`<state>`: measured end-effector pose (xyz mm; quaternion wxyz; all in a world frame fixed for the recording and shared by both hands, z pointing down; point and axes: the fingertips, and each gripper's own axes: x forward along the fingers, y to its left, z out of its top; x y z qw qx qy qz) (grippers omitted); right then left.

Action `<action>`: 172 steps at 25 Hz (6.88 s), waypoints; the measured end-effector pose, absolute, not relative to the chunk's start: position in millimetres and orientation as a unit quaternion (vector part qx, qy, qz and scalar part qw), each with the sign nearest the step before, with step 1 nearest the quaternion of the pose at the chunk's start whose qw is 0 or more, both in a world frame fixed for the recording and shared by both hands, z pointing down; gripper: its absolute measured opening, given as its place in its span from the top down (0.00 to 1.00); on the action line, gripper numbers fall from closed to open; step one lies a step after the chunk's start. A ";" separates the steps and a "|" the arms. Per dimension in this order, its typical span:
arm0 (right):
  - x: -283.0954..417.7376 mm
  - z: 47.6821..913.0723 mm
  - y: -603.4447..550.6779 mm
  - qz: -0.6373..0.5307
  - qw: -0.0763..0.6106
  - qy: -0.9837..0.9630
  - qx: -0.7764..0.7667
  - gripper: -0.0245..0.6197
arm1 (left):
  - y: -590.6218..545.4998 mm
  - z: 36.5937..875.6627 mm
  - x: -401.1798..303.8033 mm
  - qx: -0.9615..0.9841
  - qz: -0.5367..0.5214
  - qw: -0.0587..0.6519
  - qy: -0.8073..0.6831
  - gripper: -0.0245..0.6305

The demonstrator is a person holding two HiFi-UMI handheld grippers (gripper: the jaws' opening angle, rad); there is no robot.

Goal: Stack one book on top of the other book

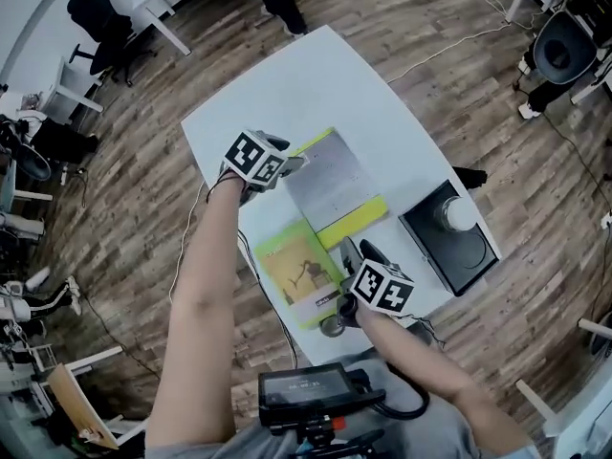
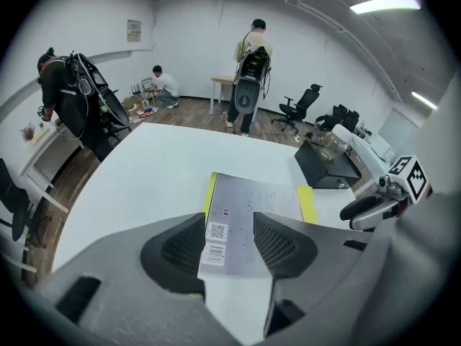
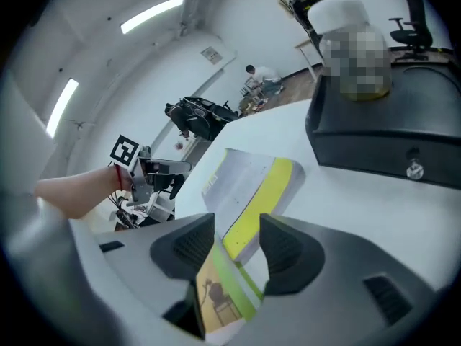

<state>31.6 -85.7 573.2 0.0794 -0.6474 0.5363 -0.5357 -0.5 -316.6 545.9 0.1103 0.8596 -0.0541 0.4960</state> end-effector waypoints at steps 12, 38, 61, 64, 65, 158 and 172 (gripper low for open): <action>41.1 619.4 -99.7 -0.636 0.102 0.432 -0.632 0.66 | -344.5 595.4 20.4 0.843 0.525 0.112 -0.023 0.66; 45.4 634.7 -106.8 -0.676 0.100 0.383 -0.621 0.66 | -340.4 635.5 29.6 0.794 0.579 0.170 0.069 0.70; 44.2 637.4 -59.4 -0.699 0.078 0.389 -0.595 0.66 | -290.7 632.5 32.5 0.797 0.591 0.113 0.045 0.72; 44.0 638.5 -45.3 -0.700 0.073 0.387 -0.595 0.66 | -276.4 633.0 33.2 0.796 0.593 0.111 0.048 0.72; 44.1 638.9 -40.1 -0.701 0.072 0.385 -0.596 0.66 | -271.2 633.1 33.4 0.796 0.593 0.110 0.049 0.72; 116.7 547.8 144.9 -0.548 -0.024 0.699 -0.459 0.68 | 51.8 431.6 -50.3 0.906 0.091 0.307 -0.277 0.68; 78.4 509.4 155.5 -0.155 -0.210 0.912 -0.316 0.68 | 178.3 523.2 47.7 0.922 0.301 0.132 -0.207 0.68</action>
